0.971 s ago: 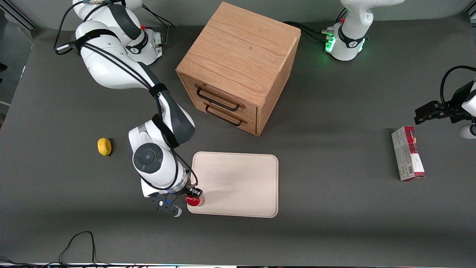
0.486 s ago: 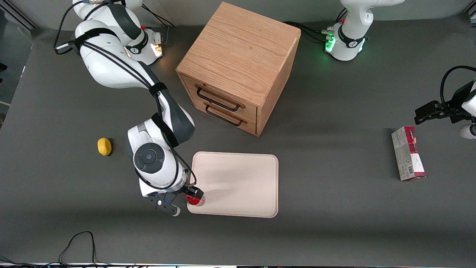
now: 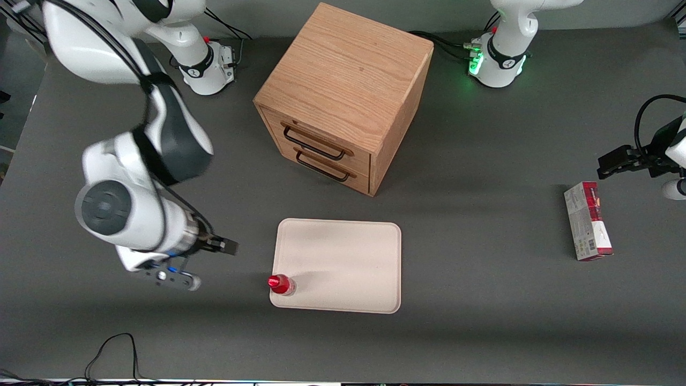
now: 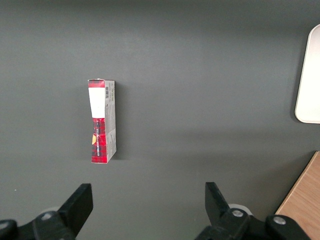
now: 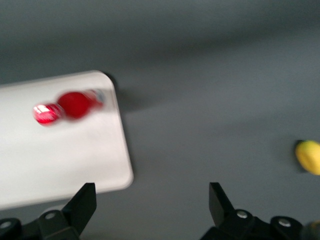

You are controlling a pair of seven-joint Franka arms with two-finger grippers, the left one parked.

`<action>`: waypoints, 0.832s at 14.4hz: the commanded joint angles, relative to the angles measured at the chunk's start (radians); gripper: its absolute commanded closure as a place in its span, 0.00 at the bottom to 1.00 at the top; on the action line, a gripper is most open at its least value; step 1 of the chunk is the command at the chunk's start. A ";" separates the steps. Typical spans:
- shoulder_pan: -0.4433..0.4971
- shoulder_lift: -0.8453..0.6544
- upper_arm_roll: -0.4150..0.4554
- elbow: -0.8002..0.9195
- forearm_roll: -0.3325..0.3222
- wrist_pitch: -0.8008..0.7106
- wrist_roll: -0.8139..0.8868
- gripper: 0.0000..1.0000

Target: Place coke bottle on tray

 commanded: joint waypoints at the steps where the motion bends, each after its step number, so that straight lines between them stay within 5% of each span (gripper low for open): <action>1: -0.099 -0.304 -0.001 -0.419 0.048 0.099 -0.198 0.00; 7: -0.010 -0.694 -0.271 -0.816 0.138 0.182 -0.535 0.00; 12: 0.021 -0.656 -0.276 -0.678 0.132 0.081 -0.534 0.00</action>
